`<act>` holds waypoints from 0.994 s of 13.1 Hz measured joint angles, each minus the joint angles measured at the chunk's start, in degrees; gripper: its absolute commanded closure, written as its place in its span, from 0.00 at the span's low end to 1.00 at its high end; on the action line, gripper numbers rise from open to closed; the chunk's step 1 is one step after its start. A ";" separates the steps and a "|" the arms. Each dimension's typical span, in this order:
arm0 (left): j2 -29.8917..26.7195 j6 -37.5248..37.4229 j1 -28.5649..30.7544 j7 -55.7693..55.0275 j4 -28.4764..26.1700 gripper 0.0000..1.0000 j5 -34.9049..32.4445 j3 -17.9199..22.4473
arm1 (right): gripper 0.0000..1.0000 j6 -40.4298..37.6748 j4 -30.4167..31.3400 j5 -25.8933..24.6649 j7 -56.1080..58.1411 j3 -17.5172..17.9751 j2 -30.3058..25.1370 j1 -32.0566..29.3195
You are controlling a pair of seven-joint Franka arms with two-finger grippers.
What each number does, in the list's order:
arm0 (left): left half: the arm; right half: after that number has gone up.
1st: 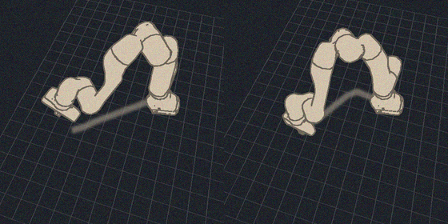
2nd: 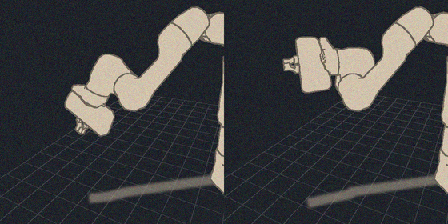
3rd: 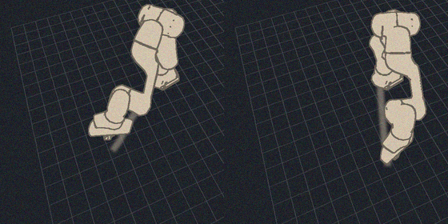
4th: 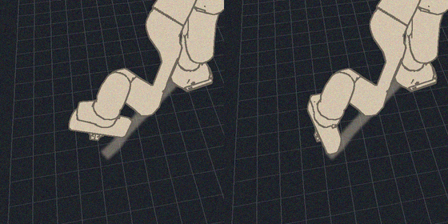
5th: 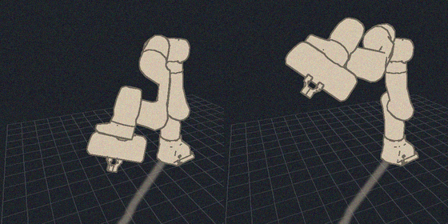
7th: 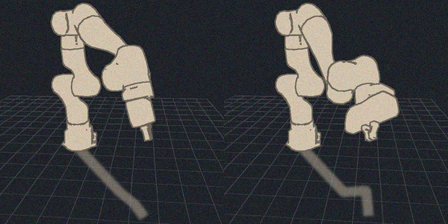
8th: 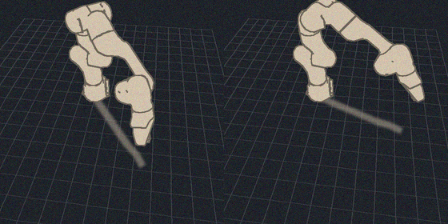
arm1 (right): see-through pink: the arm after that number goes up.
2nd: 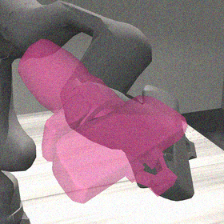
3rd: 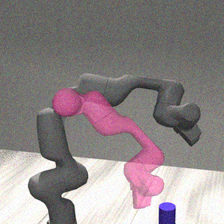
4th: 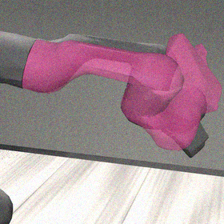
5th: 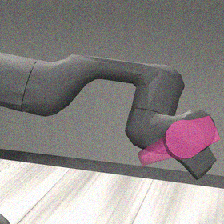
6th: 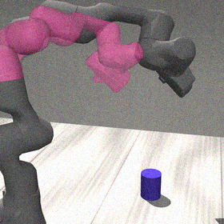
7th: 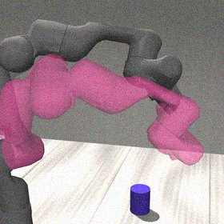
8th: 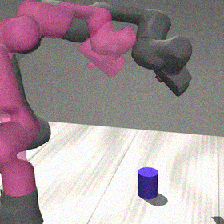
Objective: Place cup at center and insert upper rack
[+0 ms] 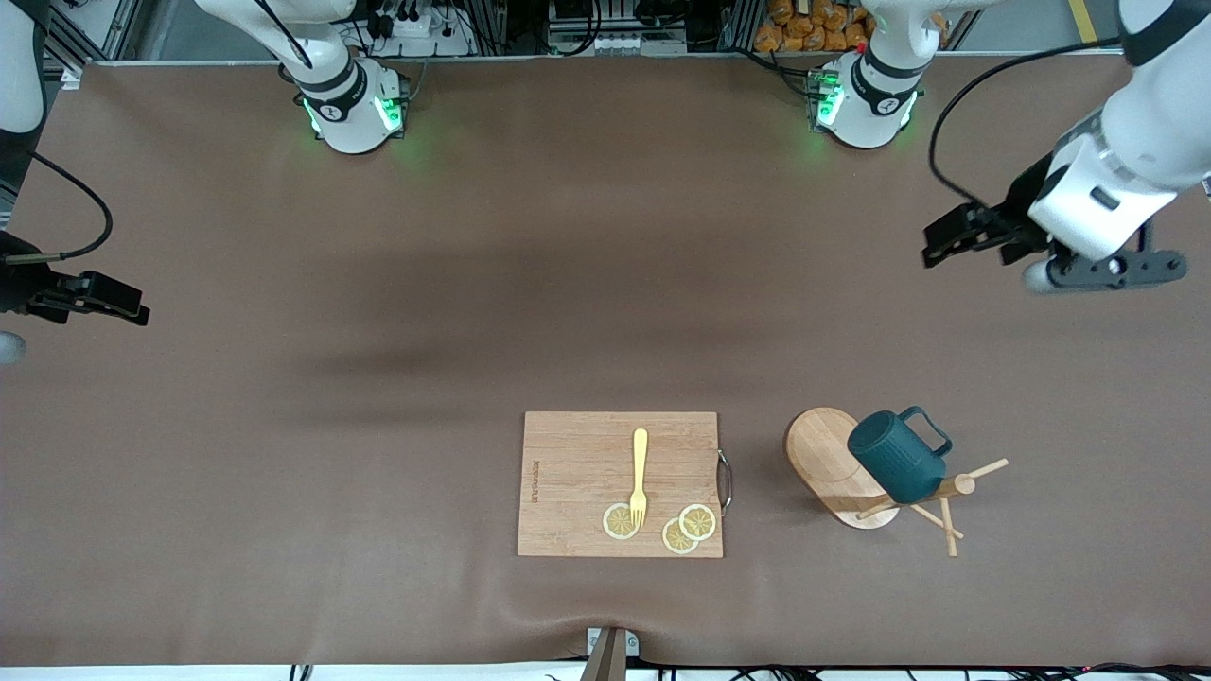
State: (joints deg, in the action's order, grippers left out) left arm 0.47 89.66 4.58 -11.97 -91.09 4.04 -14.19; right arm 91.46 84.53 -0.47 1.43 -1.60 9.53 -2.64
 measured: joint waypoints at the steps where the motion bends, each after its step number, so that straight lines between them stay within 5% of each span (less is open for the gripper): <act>1: -1.80 0.06 0.03 2.58 -1.72 0.00 -1.33 0.82 | 0.00 -0.02 0.01 0.00 -0.20 0.00 0.00 0.02; 6: -7.50 0.11 0.03 7.51 -6.68 0.00 -4.61 1.55 | 0.00 -0.20 0.78 0.00 -0.64 0.00 0.06 0.26; 13: -7.66 0.11 0.02 7.53 -7.48 0.00 -4.61 1.71 | 0.00 1.29 0.65 -0.28 -0.69 -0.04 0.03 0.98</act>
State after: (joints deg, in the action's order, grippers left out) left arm -7.19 89.77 4.59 -4.44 -98.57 -0.57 -12.49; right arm 92.75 85.18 -0.75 0.74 -1.63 9.56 -1.66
